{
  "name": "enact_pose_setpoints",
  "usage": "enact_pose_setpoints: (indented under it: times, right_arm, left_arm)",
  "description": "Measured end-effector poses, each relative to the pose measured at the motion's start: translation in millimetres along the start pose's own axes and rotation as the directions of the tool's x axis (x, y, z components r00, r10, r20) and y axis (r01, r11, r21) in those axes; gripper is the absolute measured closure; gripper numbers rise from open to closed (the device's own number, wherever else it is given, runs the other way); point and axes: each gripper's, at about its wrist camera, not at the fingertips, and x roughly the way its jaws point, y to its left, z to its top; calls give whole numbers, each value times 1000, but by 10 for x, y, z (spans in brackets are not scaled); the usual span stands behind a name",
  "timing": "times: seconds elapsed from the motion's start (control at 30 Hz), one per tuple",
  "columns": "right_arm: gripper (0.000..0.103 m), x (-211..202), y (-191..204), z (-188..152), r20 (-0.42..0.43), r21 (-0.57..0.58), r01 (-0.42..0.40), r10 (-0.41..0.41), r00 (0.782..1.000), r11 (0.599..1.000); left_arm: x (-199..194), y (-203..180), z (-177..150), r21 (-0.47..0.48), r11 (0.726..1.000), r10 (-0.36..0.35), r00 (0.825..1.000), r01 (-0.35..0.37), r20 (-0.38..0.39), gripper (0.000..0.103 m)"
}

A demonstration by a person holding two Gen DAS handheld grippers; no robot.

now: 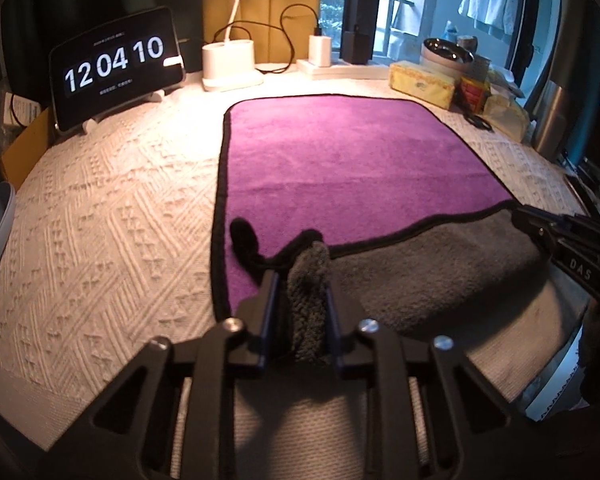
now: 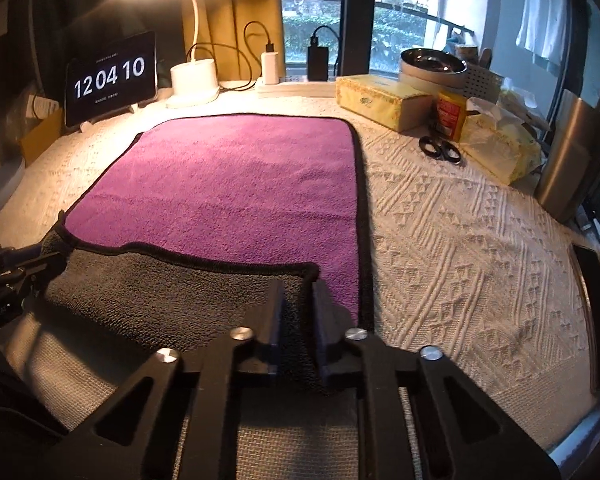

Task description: Fold towel

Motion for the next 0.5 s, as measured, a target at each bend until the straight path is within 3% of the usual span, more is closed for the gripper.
enact_pose_setpoints:
  times: [0.5]
  right_arm:
    - [98,-254,17,133,120,-17,12,-10,993,1000]
  left_arm:
    - [-208,23,132,-27,1000,-12,997,14,80,84]
